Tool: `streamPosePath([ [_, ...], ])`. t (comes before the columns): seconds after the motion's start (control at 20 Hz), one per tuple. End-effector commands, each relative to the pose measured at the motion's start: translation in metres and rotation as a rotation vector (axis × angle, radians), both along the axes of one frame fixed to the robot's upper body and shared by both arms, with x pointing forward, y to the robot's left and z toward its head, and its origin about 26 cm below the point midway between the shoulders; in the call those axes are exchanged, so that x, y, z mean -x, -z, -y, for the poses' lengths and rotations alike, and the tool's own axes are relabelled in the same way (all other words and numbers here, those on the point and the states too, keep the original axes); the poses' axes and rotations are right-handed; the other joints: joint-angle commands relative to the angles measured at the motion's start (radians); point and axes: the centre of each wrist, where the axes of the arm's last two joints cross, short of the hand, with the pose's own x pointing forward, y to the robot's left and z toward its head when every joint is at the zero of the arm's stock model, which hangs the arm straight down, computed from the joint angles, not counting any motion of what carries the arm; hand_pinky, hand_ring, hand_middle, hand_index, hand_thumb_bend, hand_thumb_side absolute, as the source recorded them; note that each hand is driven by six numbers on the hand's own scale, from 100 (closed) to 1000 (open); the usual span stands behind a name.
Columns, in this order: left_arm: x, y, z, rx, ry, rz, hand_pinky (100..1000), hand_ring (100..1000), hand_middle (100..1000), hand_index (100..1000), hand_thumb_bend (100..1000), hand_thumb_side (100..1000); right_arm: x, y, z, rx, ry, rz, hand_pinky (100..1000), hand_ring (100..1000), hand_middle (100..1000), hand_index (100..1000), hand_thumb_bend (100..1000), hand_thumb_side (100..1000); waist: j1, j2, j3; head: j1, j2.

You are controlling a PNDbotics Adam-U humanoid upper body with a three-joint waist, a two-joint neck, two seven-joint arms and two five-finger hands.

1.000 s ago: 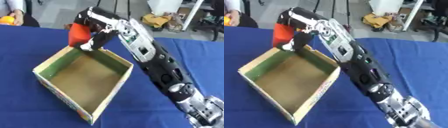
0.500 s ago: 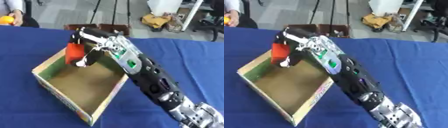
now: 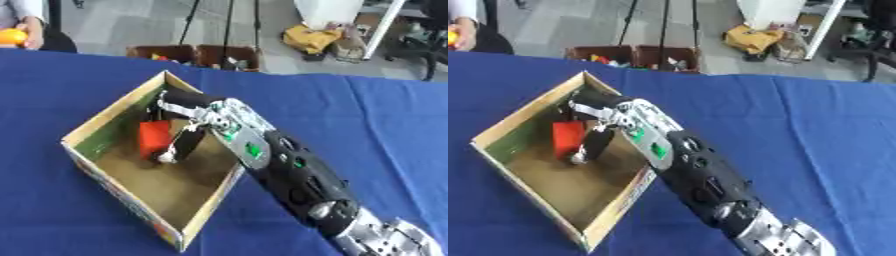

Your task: Pick up objects on the table and place them in the box.

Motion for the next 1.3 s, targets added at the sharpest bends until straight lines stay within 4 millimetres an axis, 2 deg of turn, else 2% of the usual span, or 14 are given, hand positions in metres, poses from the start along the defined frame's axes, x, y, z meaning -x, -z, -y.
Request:
streamPosePath([
  [0.05,0.003,-0.009,-0.002,-0.031,0.001,0.027,554,711,822,914,100,1000,0.002,-0.009,0.001,0.008,-0.012,0.032,701,587,424,486,174,183,-0.012,-0.001,-0.001,0.003,-0.014],
  [0.1,0.003,-0.009,-0.002,-0.031,0.001,0.026,554,711,822,914,100,1000,0.002,-0.009,0.001,0.008,-0.017,0.033,713,625,469,544,279,228,-0.012,-0.001,-0.001,0.003,-0.014],
  [0.15,0.003,-0.009,-0.002,-0.031,0.001,0.026,554,711,822,914,100,1000,0.002,-0.009,0.001,0.011,-0.023,0.033,729,662,520,622,348,257,-0.011,-0.001,-0.002,0.004,-0.014],
  [0.25,0.003,-0.009,-0.002,-0.032,0.001,0.026,554,711,822,914,100,1000,0.003,-0.010,0.002,0.023,-0.037,0.032,752,698,572,682,422,289,-0.011,-0.001,-0.004,0.005,-0.014],
  [0.3,0.003,-0.009,-0.002,-0.032,0.001,0.026,554,711,822,915,100,1000,0.004,-0.012,0.003,0.029,-0.043,0.033,793,753,660,758,528,335,-0.010,-0.001,-0.005,0.005,-0.014],
  [0.35,0.003,-0.009,-0.002,-0.033,0.000,0.025,554,712,822,915,100,1000,0.005,-0.014,0.004,0.032,-0.050,0.035,802,762,674,766,548,345,-0.010,-0.002,-0.006,0.006,-0.014],
  [0.4,0.003,-0.009,-0.002,-0.034,0.000,0.024,554,712,823,915,100,1000,0.006,-0.017,0.005,0.031,-0.055,0.039,829,791,726,795,597,391,-0.009,-0.002,-0.007,0.006,-0.014],
  [0.6,0.003,-0.009,-0.002,-0.037,0.000,0.021,555,711,823,915,100,1000,0.010,-0.030,0.012,-0.010,-0.060,0.063,849,796,713,799,624,453,-0.007,-0.004,-0.013,0.008,-0.012],
  [0.9,0.004,-0.008,-0.004,-0.040,-0.007,0.014,555,711,822,915,100,1000,0.030,-0.069,0.032,-0.149,-0.058,0.170,859,799,714,805,621,509,-0.001,-0.011,-0.034,0.018,-0.011],
  [1.1,0.005,-0.006,-0.007,-0.040,-0.016,0.010,556,711,822,915,100,1000,0.055,-0.095,0.045,-0.257,-0.084,0.249,857,792,700,793,604,522,0.003,-0.020,-0.044,0.028,-0.008],
  [1.3,0.007,-0.004,-0.010,-0.039,-0.031,0.004,556,710,822,914,100,1000,0.090,-0.118,0.065,-0.365,-0.112,0.341,852,787,694,788,591,542,0.008,-0.030,-0.062,0.045,0.001],
])
